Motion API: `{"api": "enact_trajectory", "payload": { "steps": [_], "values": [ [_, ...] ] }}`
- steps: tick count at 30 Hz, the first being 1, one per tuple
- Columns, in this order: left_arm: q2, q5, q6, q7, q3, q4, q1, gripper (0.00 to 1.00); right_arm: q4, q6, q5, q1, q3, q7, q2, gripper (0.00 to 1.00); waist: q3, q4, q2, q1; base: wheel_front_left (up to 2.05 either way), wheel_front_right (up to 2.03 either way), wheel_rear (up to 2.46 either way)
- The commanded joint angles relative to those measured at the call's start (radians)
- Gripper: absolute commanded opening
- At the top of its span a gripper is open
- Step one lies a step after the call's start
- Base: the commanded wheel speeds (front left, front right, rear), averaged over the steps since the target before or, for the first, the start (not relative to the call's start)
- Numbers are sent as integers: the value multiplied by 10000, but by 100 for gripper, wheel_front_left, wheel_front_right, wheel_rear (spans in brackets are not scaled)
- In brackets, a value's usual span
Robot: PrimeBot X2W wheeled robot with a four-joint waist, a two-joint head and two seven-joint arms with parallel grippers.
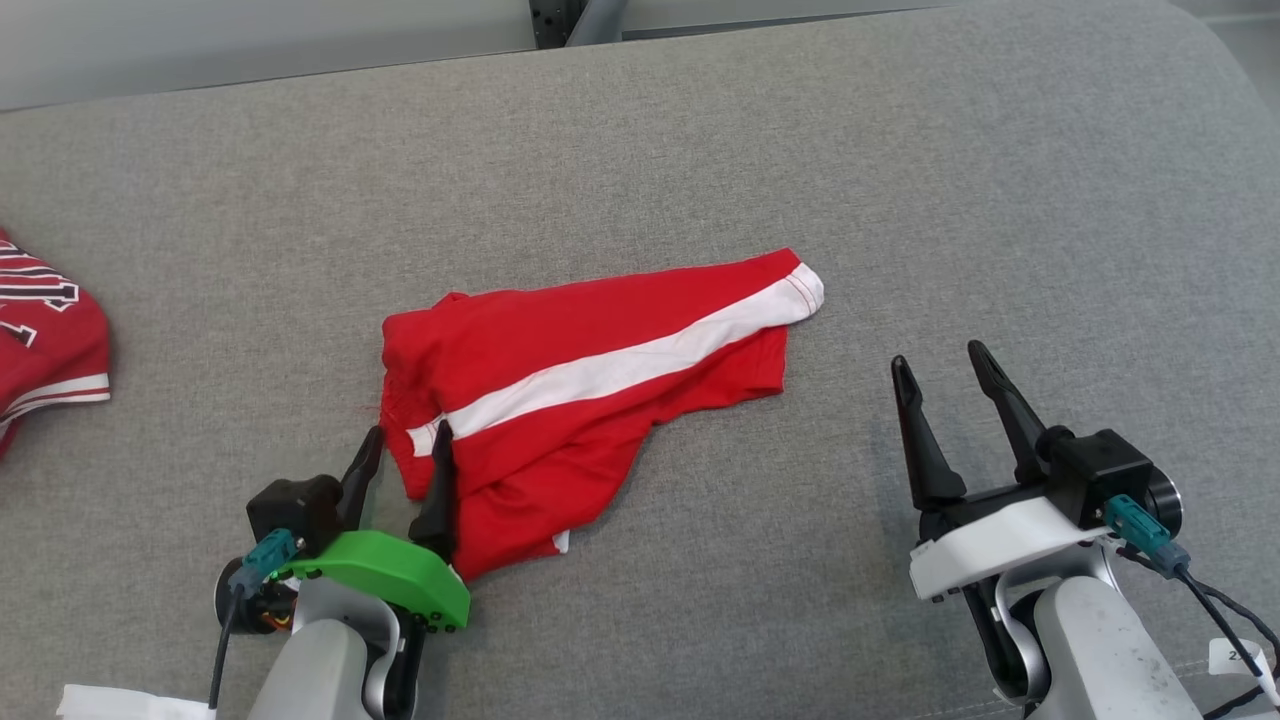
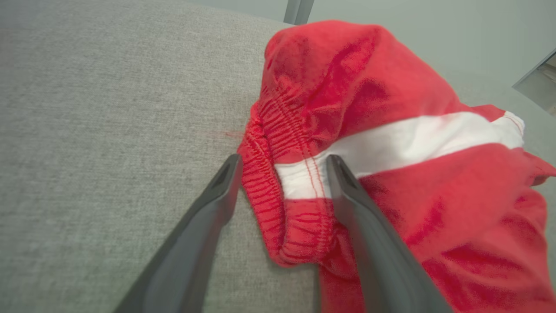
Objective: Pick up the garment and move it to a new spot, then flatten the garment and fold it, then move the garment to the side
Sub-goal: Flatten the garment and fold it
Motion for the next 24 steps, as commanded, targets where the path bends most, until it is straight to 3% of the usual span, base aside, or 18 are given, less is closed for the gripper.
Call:
{"api": "enact_trajectory", "payload": {
  "steps": [1, 20, 22, 24],
  "values": [
    [26, -53, -37, -8, -62, -123, -107, 100, 11, -10, -27, -117, 17, -3, -16, 100, 8, -16, 91, 0, 0, 0, 0],
    [29, -1205, -41, 0, -888, 251, 22, 100, 127, -10, 85, -116, 17, -3, -14, 100, -122, -37, 91, 0, 0, 0, 0],
    [24, -1508, -41, 3, -1061, 418, -10, 91, 114, -10, 90, -118, 22, -3, -15, 100, -125, -39, 91, 0, 0, 0, 0],
    [23, -1715, -41, 5, -1197, 538, -86, 89, 110, -10, 84, -104, 23, -3, -15, 100, -133, -33, 91, 0, 0, 0, 0]
  ]
}}
